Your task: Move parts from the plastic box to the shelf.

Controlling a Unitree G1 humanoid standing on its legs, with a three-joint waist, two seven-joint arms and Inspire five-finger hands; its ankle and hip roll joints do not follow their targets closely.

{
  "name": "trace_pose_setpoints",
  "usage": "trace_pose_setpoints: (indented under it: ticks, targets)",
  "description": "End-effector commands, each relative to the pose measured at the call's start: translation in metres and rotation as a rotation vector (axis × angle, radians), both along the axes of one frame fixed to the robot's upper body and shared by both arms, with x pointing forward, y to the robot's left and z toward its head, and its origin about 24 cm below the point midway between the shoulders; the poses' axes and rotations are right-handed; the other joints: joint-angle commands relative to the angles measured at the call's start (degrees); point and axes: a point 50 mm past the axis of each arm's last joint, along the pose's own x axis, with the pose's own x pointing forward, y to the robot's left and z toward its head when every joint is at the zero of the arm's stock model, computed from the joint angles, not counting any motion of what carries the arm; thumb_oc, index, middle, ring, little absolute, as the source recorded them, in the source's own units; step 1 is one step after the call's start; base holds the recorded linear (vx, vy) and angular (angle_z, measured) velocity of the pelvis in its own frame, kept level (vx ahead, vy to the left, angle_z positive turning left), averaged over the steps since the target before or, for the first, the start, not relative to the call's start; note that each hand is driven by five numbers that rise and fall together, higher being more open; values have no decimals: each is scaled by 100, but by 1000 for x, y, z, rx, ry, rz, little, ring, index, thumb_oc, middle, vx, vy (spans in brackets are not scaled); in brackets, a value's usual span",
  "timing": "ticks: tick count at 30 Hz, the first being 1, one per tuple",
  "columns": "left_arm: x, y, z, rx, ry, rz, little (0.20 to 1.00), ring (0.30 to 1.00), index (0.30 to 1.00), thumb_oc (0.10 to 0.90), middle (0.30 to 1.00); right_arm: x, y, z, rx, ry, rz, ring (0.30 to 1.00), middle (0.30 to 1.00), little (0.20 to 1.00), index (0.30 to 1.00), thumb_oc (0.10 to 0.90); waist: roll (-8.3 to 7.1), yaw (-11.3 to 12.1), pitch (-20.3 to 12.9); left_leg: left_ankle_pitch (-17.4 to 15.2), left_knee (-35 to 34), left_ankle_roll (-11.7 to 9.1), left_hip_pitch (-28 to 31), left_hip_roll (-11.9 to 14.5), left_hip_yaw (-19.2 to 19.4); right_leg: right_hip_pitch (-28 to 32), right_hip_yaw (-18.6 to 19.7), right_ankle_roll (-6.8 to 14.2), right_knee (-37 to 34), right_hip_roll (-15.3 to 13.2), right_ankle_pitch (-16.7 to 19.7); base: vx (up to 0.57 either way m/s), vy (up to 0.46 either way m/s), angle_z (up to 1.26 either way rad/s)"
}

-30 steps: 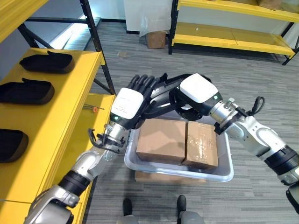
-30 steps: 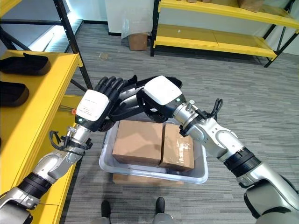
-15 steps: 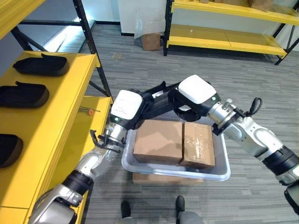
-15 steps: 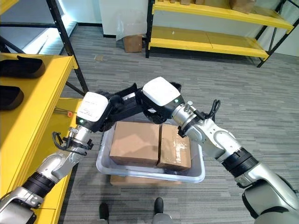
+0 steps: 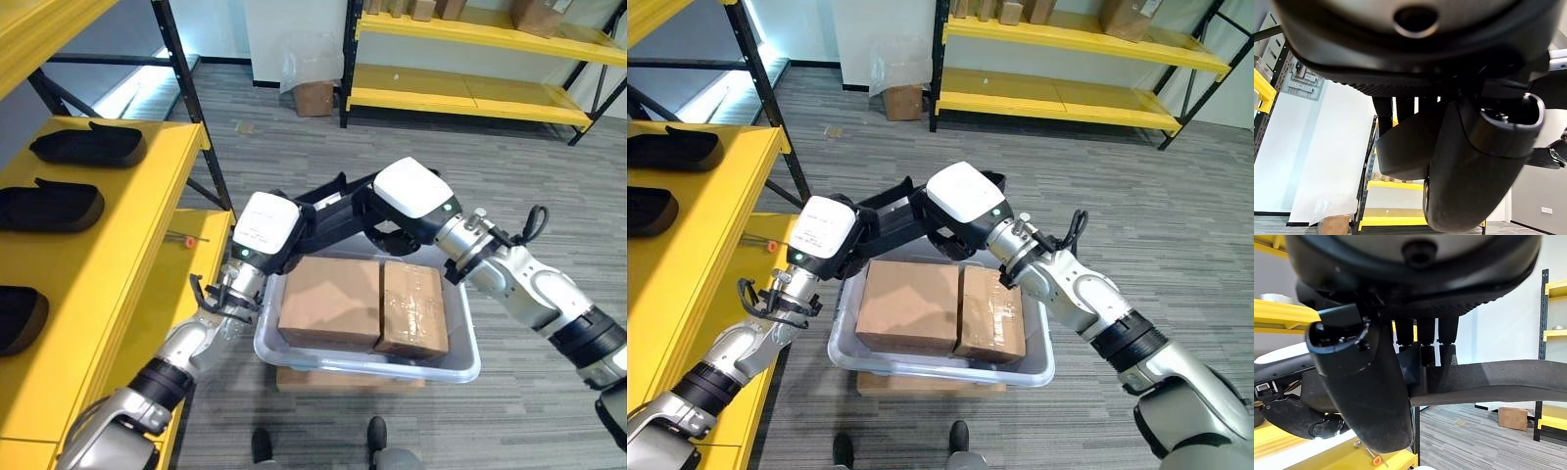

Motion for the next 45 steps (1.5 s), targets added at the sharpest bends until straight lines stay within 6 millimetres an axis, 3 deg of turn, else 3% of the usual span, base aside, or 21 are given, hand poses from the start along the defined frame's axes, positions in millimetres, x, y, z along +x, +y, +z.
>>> trace_pose_setpoints:
  ticks: [1, 2, 4, 5, 12, 16, 23, 27, 30, 34, 35, 36, 38, 39, 40, 41, 42, 44, 45]
  targets:
    - [9, -20, 32, -125, -143, -71, 300, 300, 300, 400, 300, -3, 25, 44, 206, -155, 126, 300, 300, 300, 300, 400, 90, 108, -728, -478, -44, -86, 514, 351, -77, 241, 153, 383, 189, -480, 15, 0, 0, 0]
    - [8, -19, 31, -128, -140, -68, 300, 300, 300, 400, 300, -3, 25, 44, 209, -155, 125, 300, 300, 300, 300, 400, 93, 109, -726, -480, -44, -86, 515, 350, -78, 246, 155, 381, 190, -480, 11, 0, 0, 0]
    - [7, -15, 28, -147, -129, -53, 300, 300, 300, 400, 300, -4, 24, 43, 233, -143, 128, 841, 841, 841, 841, 786, 104, 110, -719, -482, -44, -83, 520, 347, -79, 249, 159, 379, 190, -484, 9, 0, 0, 0]
    - [5, -12, 26, -156, -122, -45, 300, 300, 300, 400, 300, -5, 24, 42, 249, -129, 131, 1000, 1000, 1000, 1000, 900, 107, 112, -720, -486, -44, -83, 527, 346, -76, 257, 159, 376, 185, -481, 5, 0, 0, 0]
    - [-7, 22, 9, -248, -60, 71, 300, 300, 300, 400, 300, -12, 10, 26, 412, -36, 109, 1000, 1000, 1000, 1000, 900, 191, 156, -690, -467, -44, -89, 532, 343, -76, 265, 148, 355, 211, -476, -31, 5, -12, -3]
    - [-20, 54, 2, -301, -60, 186, 300, 300, 300, 400, 300, -23, -6, 11, 555, 32, 86, 1000, 1000, 1000, 1000, 900, 308, 149, -661, -420, -44, -104, 507, 365, -105, 209, 159, 312, 315, -435, -124, -3, -45, -2]
    - [-29, 72, 2, -360, -85, 260, 300, 300, 300, 400, 300, -37, -18, 0, 675, 96, 86, 1000, 1000, 1000, 1000, 900, 442, 112, -613, -294, -44, -152, 424, 461, -159, 86, 159, 221, 538, -323, -290, -22, -59, 1]
    - [-38, 84, 10, -410, -146, 302, 300, 300, 300, 400, 300, -50, -33, -3, 747, 124, 82, 1000, 1000, 1000, 1000, 900, 654, 29, -499, -77, -44, -219, 268, 681, -248, -209, 165, 49, 1006, -52, -671, -65, -120, 4]
    - [-44, 87, 13, -442, -176, 311, 300, 300, 300, 400, 300, -51, -35, -3, 769, 128, 83, 1000, 1000, 1000, 1000, 900, 728, 30, -417, 8, -44, -203, 261, 773, -261, -471, 240, -37, 1363, 85, -841, -89, -118, -4]
    - [-54, 91, 17, -476, -225, 322, 300, 300, 300, 400, 300, -49, -24, 2, 775, 125, 135, 1000, 1000, 1000, 1000, 900, 785, 178, -299, 425, -44, -224, 119, 1035, -300, -931, 292, -186, 1949, 376, -1112, -121, -203, -13]
    - [-57, 90, 19, -490, -243, 315, 300, 300, 300, 400, 300, -47, -16, 9, 790, 115, 181, 1000, 1000, 1000, 1000, 900, 795, 315, -234, 796, -44, -309, -51, 1184, -392, -1048, 223, -256, 2055, 500, -1211, -165, -334, -14]
    - [-58, 87, 20, -497, -249, 303, 300, 300, 300, 400, 300, -46, -11, 14, 805, 101, 208, 1000, 1000, 1000, 1000, 900, 809, 417, -194, 1044, -44, -369, -204, 1234, -470, -1074, 135, -296, 2054, 521, -1233, -142, -261, -19]
    - [-58, 85, 22, -505, -252, 295, 300, 300, 300, 400, 300, -43, -9, 17, 810, 90, 210, 1000, 1000, 1000, 1000, 900, 814, 437, -164, 1244, -44, -404, -374, 1259, -511, -1077, 32, -337, 2012, 517, -1242, -137, -192, -1]
    - [-54, 77, 25, -525, -259, 260, 300, 300, 300, 400, 300, -42, -8, 19, 832, 70, 209, 1000, 1000, 1000, 1000, 900, 740, 456, -60, 1504, 6, -390, -695, 1127, -143, -927, -345, -434, 1752, 359, -1182, -232, -257, 47]
    - [-53, 73, 27, -528, -262, 234, 300, 300, 300, 400, 300, -41, -8, 20, 834, 63, 203, 1000, 1000, 1000, 1000, 900, 696, 466, -18, 1468, 58, -351, -758, 985, -210, -889, -423, -433, 1625, 318, -1070, -255, -305, 119]
    - [-54, 69, 30, -528, -270, 210, 300, 300, 300, 400, 300, -41, -7, 19, 840, 62, 204, 1000, 1000, 1000, 1000, 900, 639, 498, 1, 1223, 285, -317, -725, 815, -289, -872, -457, -436, 1479, 282, -987, -149, -133, 175]
    - [-54, 70, 30, -527, -271, 210, 300, 300, 300, 400, 300, -41, -7, 19, 841, 61, 204, 1000, 1000, 1000, 1000, 900, 636, 488, 4, 1213, 336, -300, -768, 808, -306, -865, -471, -435, 1442, 277, -945, -143, -174, 151]
    - [-57, 66, 30, -537, -271, 187, 300, 300, 300, 400, 300, -43, -6, 15, 874, 78, 207, 1000, 1000, 1000, 1000, 900, 523, 543, -15, 450, 905, -155, -753, 377, -568, -732, -610, -429, 1070, 195, -726, -139, -191, 57]
    - [-62, 62, 30, -534, -261, 161, 300, 300, 300, 400, 300, -46, -8, 11, 885, 94, 211, 1000, 1000, 1000, 1000, 900, 443, 484, -68, -79, 1499, -17, -639, 204, -361, -584, -892, -476, 785, 150, -588, -126, -219, 90]
